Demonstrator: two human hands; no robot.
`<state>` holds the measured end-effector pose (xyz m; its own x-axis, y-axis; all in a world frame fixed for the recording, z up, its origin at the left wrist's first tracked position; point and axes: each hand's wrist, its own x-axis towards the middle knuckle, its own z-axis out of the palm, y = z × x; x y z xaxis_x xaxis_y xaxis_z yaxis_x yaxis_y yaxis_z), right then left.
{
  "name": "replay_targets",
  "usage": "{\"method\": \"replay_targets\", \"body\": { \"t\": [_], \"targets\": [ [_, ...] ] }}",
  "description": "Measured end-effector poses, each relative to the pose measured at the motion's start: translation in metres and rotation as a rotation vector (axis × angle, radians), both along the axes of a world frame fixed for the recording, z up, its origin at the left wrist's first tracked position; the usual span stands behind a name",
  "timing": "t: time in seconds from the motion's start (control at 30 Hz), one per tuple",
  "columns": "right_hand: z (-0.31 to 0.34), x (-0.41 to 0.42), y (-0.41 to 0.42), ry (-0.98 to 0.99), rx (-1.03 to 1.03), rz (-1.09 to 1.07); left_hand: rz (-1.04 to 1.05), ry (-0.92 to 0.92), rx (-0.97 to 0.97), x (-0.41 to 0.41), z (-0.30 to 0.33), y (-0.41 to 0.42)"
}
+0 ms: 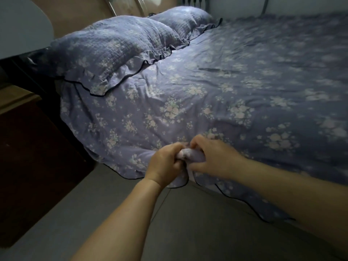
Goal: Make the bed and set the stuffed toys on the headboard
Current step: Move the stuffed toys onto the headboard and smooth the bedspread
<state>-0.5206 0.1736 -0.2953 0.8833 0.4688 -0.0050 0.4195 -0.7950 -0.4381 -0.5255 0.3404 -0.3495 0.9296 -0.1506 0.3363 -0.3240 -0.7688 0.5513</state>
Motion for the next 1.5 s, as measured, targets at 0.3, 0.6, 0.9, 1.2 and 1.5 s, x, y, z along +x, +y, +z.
{"method": "replay_targets", "body": {
  "t": [0.3, 0.6, 0.9, 1.2, 1.5],
  "targets": [
    [0.012, -0.030, -0.051, -0.338, -0.428, -0.166, -0.145, -0.154, 0.122, -0.004, 0.052, 0.007],
    [0.102, -0.029, -0.059, -0.166, -0.097, -0.071, -0.275, -0.276, 0.065, -0.001, 0.101, 0.019],
    [0.087, -0.024, -0.053, 0.060, -0.117, -0.090, -0.288, -0.086, 0.057, -0.002, 0.076, 0.025],
    [0.045, -0.031, -0.063, 0.334, -0.095, -0.083, -0.277, 0.158, 0.469, -0.007, 0.051, 0.009],
    [0.027, -0.042, -0.089, 0.398, 0.133, -0.128, -0.458, -0.024, 0.437, -0.030, 0.035, -0.085]
  ]
}}
